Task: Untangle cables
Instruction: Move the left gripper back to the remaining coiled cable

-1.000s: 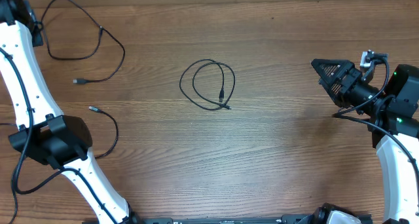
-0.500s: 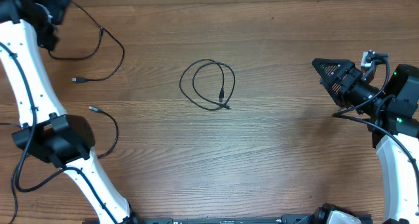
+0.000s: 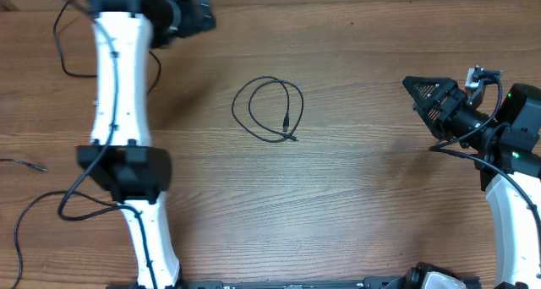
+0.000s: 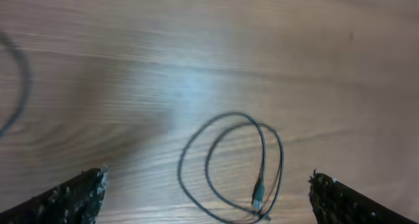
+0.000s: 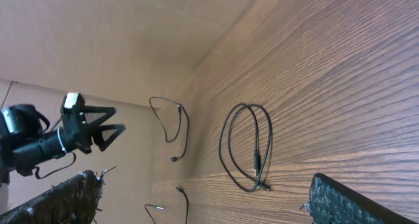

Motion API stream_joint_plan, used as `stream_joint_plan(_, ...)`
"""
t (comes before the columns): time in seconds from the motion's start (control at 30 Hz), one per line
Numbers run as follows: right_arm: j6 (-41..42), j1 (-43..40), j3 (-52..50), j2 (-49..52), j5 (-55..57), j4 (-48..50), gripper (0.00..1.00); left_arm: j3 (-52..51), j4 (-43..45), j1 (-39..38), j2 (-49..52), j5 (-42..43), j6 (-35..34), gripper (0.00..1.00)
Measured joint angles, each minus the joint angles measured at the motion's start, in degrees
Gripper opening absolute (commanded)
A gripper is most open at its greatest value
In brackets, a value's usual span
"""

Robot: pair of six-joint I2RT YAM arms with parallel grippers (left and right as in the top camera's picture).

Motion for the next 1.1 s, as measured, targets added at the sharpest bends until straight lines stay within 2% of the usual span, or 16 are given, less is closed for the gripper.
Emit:
stream_joint_plan(0.1, 0.00, 0.02, 0.00, 0.00, 0.02, -0.07, 1.00, -4.74, 3.32, -5.77, 0.02, -2.78, 1.77, 1.00)
stream_joint_plan(0.33, 0.00, 0.02, 0.00, 0.00, 0.02, -0.15, 1.00, -16.13, 10.25, -11.63, 0.02, -4.68, 2.95, 1.00)
stream_joint_plan(0.67, 0.02, 0.02, 0.00, 0.00, 0.02, -0.28, 1.00, -31.95, 20.26, -12.59, 0.02, -5.62, 3.10, 1.00)
stream_joint_plan(1.1, 0.00, 0.00, 0.00, 0.00, 0.02, -0.42, 1.00, -39.32, 23.98, -12.98, 0.02, -13.92, 3.13, 1.00)
